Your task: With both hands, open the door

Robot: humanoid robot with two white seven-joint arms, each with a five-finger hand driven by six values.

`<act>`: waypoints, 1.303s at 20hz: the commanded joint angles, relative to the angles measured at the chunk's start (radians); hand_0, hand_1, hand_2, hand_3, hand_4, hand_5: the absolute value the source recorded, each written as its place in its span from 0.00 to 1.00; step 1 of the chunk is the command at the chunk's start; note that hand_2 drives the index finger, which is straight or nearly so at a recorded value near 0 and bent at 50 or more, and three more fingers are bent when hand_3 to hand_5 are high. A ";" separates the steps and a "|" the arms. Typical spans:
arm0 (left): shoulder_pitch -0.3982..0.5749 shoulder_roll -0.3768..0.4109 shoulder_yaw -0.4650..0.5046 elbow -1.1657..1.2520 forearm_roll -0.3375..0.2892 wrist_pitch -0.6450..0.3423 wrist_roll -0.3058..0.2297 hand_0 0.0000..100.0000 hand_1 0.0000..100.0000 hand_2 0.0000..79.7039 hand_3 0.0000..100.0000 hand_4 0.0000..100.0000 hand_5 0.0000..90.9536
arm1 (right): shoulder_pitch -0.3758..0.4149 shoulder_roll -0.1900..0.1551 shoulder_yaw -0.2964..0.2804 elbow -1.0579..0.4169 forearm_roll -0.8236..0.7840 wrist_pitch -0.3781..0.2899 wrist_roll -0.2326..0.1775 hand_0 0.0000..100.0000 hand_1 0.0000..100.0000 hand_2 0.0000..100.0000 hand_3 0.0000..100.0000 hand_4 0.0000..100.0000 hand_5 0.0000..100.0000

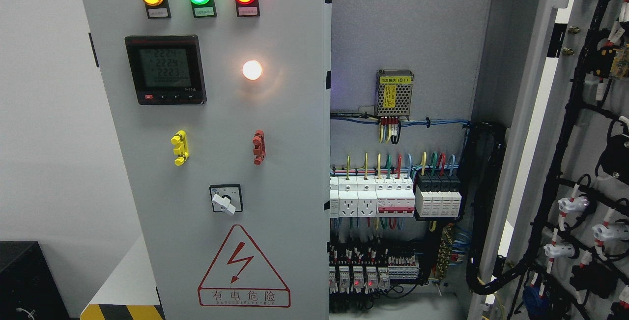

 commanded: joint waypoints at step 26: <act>0.035 -0.220 0.698 0.196 -0.100 0.031 0.136 0.12 0.56 0.00 0.00 0.00 0.00 | -0.028 -0.205 0.162 -1.147 0.009 -0.341 -0.008 0.10 0.13 0.00 0.00 0.00 0.00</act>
